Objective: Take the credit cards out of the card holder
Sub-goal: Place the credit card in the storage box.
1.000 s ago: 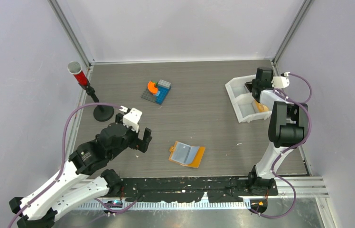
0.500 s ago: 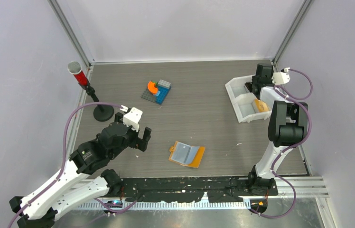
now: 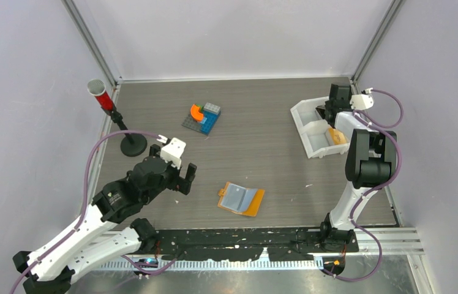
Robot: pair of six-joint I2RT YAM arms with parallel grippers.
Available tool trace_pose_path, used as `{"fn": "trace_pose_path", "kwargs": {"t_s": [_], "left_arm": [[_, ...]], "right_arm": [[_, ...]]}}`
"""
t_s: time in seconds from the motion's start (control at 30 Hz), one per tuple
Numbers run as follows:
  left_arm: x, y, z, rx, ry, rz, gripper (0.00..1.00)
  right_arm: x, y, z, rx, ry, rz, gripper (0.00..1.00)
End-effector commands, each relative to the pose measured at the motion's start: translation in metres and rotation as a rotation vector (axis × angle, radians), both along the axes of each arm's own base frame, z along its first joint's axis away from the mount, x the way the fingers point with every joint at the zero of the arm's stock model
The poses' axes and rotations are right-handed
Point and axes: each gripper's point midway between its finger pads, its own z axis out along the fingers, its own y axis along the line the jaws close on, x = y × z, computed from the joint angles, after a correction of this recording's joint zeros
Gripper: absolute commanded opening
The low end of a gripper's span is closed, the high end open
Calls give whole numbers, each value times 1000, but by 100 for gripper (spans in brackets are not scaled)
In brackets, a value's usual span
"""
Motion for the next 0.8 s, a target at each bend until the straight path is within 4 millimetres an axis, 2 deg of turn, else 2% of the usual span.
{"fn": "trace_pose_path", "kwargs": {"t_s": [0.0, 0.17, 0.33, 0.53, 0.6, 0.77], "left_arm": [[4, -2, 18, -34, -38, 7, 99], [2, -3, 16, -41, -26, 10, 99], [0, -11, 3, -13, 28, -23, 99], [-3, -14, -14, 55, 150, -5, 96], [-5, -15, -16, 57, 186, 10, 95], [-7, -31, -23, -16, 273, 17, 95]], "right_arm": [[3, -13, 25, -62, -25, -38, 33], [-6, -16, 45, -98, -21, -38, 34], [-17, -19, 63, -146, 1, -28, 36], [-31, -14, 71, -152, 47, 11, 37], [-36, -11, 74, -149, 60, 31, 38], [-49, 16, 72, -107, 74, 165, 38]]}}
